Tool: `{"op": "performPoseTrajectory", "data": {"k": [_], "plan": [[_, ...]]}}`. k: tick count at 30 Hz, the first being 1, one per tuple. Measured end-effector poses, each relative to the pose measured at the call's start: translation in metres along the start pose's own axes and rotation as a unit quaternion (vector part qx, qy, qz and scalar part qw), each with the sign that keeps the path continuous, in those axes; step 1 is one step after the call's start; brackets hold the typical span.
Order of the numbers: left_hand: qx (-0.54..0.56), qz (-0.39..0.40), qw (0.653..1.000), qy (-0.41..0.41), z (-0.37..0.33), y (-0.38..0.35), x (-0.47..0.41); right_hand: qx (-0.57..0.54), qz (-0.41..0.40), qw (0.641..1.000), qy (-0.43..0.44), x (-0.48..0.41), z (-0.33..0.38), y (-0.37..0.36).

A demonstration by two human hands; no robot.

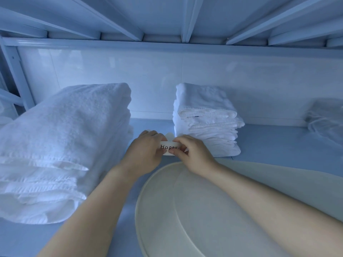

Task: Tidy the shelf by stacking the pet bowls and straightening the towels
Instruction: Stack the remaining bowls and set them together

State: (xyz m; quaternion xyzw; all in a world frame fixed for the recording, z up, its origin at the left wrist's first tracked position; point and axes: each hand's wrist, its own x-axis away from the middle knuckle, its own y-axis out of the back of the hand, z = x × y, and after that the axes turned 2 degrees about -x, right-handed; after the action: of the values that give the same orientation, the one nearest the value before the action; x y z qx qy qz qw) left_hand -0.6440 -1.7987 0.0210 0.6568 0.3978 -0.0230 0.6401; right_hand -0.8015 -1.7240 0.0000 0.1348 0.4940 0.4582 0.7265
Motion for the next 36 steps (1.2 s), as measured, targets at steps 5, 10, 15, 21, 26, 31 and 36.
{"op": "performPoseTrajectory", "data": {"k": [5,10,15,21,26,31,36], "plan": [[-0.008,0.015,1.0,0.001,-0.025,0.018,0.013,-0.025,0.011,0.999,0.026,0.02,0.003,0.027],[-0.022,-0.013,0.999,-0.026,-0.071,0.023,0.028,-0.052,0.007,0.998,0.039,0.054,0.002,0.059],[-0.016,-0.035,0.997,-0.061,-0.144,0.009,0.026,-0.024,-0.013,0.999,0.03,0.1,-0.012,0.12],[0.015,-0.046,0.989,-0.137,-0.249,-0.026,0.026,0.054,-0.031,0.998,0.009,0.181,-0.04,0.21],[0.052,-0.028,0.973,-0.223,-0.35,-0.068,0.024,0.128,-0.04,0.991,-0.028,0.263,-0.069,0.29],[0.067,-0.02,0.963,-0.26,-0.426,-0.105,0.013,0.15,-0.056,0.984,-0.084,0.319,-0.099,0.346],[0.069,0.011,0.953,-0.294,-0.464,-0.125,-0.005,0.148,-0.06,0.982,-0.096,0.341,-0.123,0.373]]}}
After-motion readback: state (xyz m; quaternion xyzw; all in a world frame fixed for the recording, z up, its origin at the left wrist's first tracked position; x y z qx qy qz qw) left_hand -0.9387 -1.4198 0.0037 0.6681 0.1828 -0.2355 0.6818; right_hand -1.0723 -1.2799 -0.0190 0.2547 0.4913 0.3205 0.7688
